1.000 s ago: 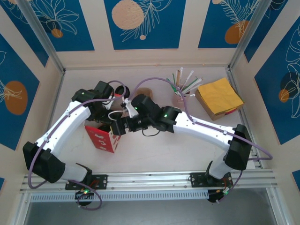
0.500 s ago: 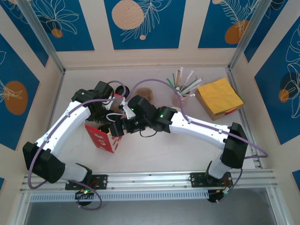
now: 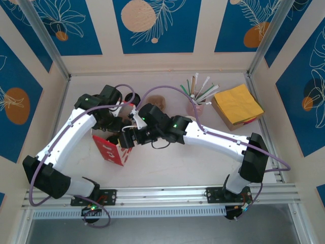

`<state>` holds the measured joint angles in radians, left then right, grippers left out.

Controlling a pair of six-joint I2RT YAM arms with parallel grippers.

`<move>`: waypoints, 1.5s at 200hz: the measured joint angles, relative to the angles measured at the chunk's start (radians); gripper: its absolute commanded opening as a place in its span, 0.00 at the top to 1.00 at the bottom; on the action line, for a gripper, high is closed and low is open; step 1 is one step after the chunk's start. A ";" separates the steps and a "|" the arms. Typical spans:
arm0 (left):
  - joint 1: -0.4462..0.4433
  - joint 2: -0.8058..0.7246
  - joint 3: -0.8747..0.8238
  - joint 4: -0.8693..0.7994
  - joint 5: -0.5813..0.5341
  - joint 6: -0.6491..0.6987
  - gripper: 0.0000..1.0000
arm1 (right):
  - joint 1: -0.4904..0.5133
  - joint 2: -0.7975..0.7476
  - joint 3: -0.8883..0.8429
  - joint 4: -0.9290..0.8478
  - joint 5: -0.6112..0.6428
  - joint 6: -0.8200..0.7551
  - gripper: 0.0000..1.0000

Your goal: Pack the takeout coffee

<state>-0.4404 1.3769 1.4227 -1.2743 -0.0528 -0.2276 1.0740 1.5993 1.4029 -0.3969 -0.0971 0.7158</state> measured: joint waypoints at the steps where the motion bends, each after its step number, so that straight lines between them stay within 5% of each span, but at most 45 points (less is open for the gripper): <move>1: 0.000 0.000 0.001 0.000 0.000 0.000 0.04 | 0.000 0.000 0.000 0.000 0.000 0.000 0.19; 60: 0.000 -0.008 0.050 -0.042 -0.008 0.000 0.04 | 0.000 0.000 0.000 -0.001 0.000 0.000 0.18; 135: 0.000 -0.025 0.126 -0.082 -0.026 -0.004 0.05 | 0.002 -0.006 0.019 -0.056 0.045 -0.031 0.00; 300: 0.000 -0.028 0.361 -0.116 -0.069 -0.062 0.09 | -0.002 -0.303 -0.065 -0.196 0.181 -0.139 0.01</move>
<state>-0.4404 1.3491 1.7836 -1.3899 -0.1223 -0.2897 1.0718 1.2961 1.3376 -0.5926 0.0841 0.5766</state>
